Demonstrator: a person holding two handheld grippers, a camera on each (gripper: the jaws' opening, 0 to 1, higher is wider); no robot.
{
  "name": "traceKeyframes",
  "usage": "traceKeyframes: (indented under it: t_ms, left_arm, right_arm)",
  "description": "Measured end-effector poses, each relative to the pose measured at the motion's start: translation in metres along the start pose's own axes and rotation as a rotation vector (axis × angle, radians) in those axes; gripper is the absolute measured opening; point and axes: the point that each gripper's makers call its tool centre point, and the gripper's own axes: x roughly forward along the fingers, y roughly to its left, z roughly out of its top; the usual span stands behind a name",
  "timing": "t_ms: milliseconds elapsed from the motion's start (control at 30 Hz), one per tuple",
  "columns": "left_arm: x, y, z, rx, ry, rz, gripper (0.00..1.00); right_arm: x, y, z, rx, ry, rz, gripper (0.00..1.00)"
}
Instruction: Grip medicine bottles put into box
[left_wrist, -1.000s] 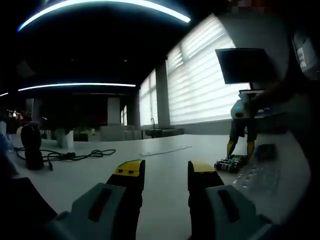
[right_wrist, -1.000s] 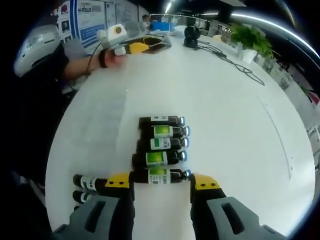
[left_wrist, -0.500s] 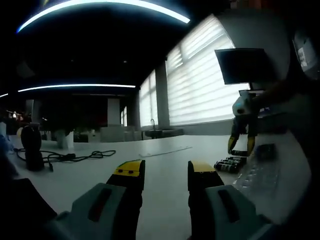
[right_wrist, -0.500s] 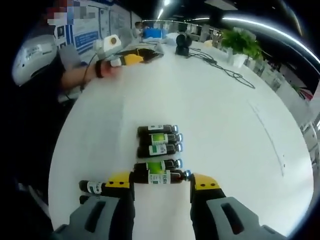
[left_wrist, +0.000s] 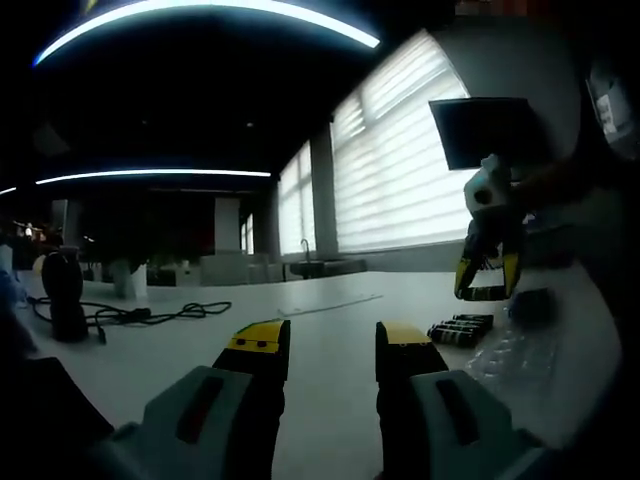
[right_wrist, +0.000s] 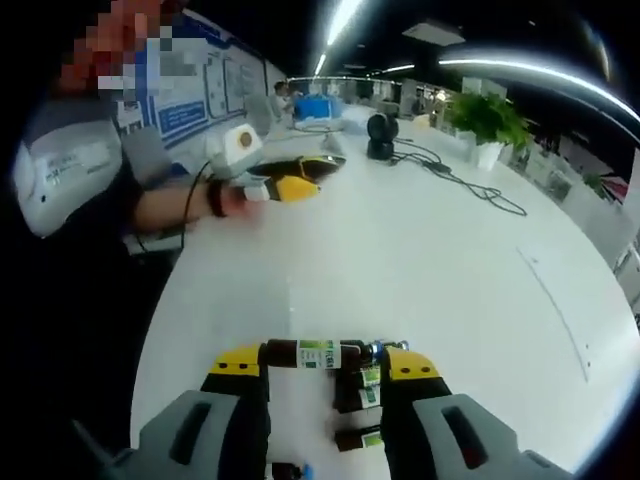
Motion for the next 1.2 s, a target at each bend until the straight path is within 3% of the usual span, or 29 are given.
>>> traceKeyframes:
  t_ms: [300, 533, 833, 1200]
  left_arm:
    - [0.0, -0.001, 0.0, -0.004, -0.003, -0.007, 0.27]
    - [0.0, -0.002, 0.001, -0.006, -0.005, -0.013, 0.27]
    - [0.0, -0.002, 0.001, -0.007, -0.004, -0.014, 0.27]
    - [0.0, -0.002, 0.001, -0.006, -0.006, -0.014, 0.27]
  right_arm:
    - [0.022, 0.028, 0.019, 0.017, -0.062, 0.013, 0.39]
    - [0.036, 0.032, 0.029, 0.017, -0.109, 0.005, 0.39]
    - [0.054, 0.057, 0.036, 0.008, -0.089, 0.047, 0.39]
    - [0.067, 0.064, 0.033, -0.001, -0.065, 0.054, 0.4]
